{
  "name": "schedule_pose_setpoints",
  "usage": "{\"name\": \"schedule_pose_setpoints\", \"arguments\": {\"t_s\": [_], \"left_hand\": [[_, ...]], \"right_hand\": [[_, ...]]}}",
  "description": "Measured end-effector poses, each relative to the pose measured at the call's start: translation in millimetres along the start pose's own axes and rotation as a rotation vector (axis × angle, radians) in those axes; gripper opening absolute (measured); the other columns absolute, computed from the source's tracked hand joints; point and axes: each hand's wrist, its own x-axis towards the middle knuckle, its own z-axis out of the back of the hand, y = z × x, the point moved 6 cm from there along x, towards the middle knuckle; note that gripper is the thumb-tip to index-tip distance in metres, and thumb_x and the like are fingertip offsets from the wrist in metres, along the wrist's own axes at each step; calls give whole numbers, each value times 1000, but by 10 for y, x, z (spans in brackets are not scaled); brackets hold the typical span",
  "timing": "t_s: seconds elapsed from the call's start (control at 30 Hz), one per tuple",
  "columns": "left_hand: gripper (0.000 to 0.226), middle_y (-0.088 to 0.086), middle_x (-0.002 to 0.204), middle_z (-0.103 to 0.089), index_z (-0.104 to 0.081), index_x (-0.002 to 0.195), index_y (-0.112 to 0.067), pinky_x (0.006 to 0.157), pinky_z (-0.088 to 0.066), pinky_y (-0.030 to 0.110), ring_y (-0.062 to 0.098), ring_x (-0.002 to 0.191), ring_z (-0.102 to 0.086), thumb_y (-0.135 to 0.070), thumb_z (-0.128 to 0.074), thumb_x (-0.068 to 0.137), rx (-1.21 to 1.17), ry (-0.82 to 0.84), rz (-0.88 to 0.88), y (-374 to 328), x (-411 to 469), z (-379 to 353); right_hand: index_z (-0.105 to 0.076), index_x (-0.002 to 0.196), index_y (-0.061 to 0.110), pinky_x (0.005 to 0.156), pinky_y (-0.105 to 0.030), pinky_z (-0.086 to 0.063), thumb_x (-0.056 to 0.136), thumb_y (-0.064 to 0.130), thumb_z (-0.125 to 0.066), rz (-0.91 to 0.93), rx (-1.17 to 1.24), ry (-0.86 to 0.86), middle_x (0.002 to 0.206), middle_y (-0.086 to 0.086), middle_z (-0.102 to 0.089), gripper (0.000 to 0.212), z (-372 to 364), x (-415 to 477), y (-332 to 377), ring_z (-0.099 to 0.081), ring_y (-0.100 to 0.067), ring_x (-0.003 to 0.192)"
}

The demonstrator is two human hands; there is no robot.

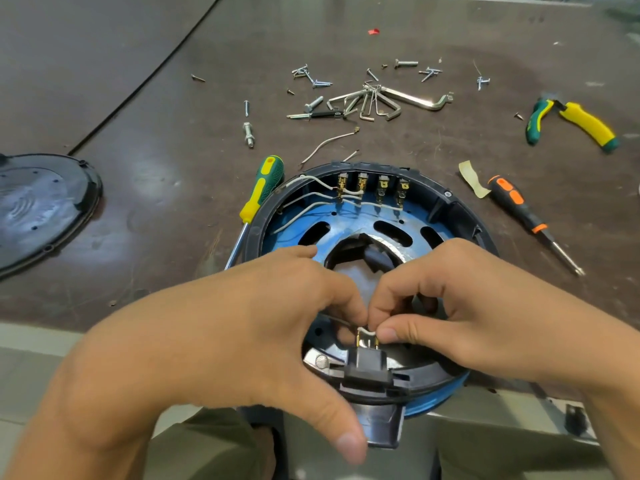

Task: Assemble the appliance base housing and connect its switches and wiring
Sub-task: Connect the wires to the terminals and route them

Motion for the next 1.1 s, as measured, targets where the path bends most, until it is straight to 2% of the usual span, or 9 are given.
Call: {"name": "schedule_pose_setpoints", "arguments": {"t_s": [0.03,0.1,0.13,0.2,0.6,0.7,0.8,0.97,1.1], "left_hand": [[79,-41,102,-59,-54,105,-53,113,-32,29,-17,109,-51,-100,-53,42,24,-6,20,-9,17,-4],[65,-36,96,-60,-57,97,-48,88,-51,24,-12,95,-56,-91,-60,49,55,-35,57,-35,29,9],[60,-34,94,-60,-58,95,-46,76,-52,22,-9,91,-57,-87,-61,51,60,-48,65,-56,25,24],[54,-33,93,-60,-59,93,-45,67,-52,23,-5,87,-59,-82,-61,53,52,-56,77,-89,13,44],[52,-16,84,-65,-63,89,-35,67,-53,29,5,78,-62,-75,-62,56,80,-17,135,-118,15,40],[39,-17,84,-60,-54,83,-32,72,-40,9,2,79,-54,-66,-61,64,118,-13,124,-211,12,12],[33,-19,88,-54,-46,88,-40,77,-31,5,1,84,-48,-64,-54,67,177,11,127,-285,3,1],[35,-18,91,-56,-44,91,-40,78,-35,10,1,89,-52,-65,-58,70,219,6,118,-294,18,4],[43,-18,83,-64,-56,87,-37,73,-47,18,0,82,-60,-67,-70,60,107,-2,140,-169,13,24]], "right_hand": [[-71,85,34,62,-18,-44,88,40,-69,-1,0,-1,76,20,-68,7,0,2,1,-65,-11,71],[-70,85,34,64,-24,-48,87,41,-67,0,-1,-10,77,17,-69,8,2,2,5,-65,-12,71],[-70,84,33,65,-29,-49,87,40,-67,1,-1,-14,76,16,-69,9,2,2,7,-65,-12,71],[-70,83,32,66,-34,-50,87,39,-68,6,11,-24,76,13,-69,9,2,0,10,-64,-14,70],[-67,79,30,67,-31,-50,86,36,-69,25,-12,-33,73,13,-66,10,-14,5,23,-62,-12,73],[-66,79,29,66,-34,-50,87,35,-69,35,-10,-35,74,11,-67,10,-16,8,28,-62,-14,73],[-66,79,29,66,-35,-50,87,33,-71,47,-18,-45,75,11,-67,10,-19,19,21,-62,-15,73],[-72,80,27,65,-21,-48,86,27,-76,8,64,-46,74,14,-69,8,2,-15,-11,-65,-7,73],[-76,84,30,67,-22,-49,86,27,-77,-16,18,-15,75,18,-71,4,7,-11,-41,-67,-1,75]]}}
